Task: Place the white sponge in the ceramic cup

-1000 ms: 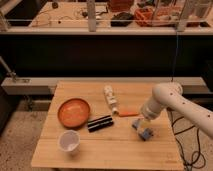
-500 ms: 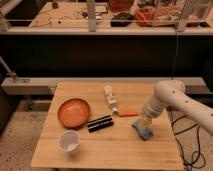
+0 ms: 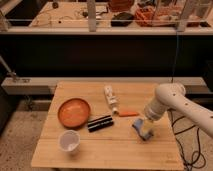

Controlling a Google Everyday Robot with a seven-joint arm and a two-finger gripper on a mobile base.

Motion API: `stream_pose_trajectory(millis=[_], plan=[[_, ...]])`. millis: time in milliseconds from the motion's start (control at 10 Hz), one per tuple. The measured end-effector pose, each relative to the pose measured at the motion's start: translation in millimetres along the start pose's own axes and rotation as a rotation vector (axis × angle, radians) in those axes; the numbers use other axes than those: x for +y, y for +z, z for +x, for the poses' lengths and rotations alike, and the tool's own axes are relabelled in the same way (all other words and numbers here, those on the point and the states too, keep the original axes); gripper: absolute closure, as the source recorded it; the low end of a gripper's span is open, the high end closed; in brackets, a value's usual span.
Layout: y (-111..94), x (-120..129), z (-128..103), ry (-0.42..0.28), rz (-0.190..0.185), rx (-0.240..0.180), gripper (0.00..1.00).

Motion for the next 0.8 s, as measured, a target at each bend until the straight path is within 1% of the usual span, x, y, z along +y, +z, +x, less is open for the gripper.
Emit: stream_pose_trajectory(millis=[300, 400, 600, 700, 800], plan=[[-4, 0, 3, 0.001, -0.006, 0.012, 0.20], [1, 0, 5, -0.002, -0.011, 0.013, 0.20], [19, -3, 12, -0.005, -0.020, 0.020, 0.20], [24, -4, 13, -0.004, -0.022, 0.022, 0.20], [24, -6, 13, -0.004, -0.021, 0.022, 0.20]])
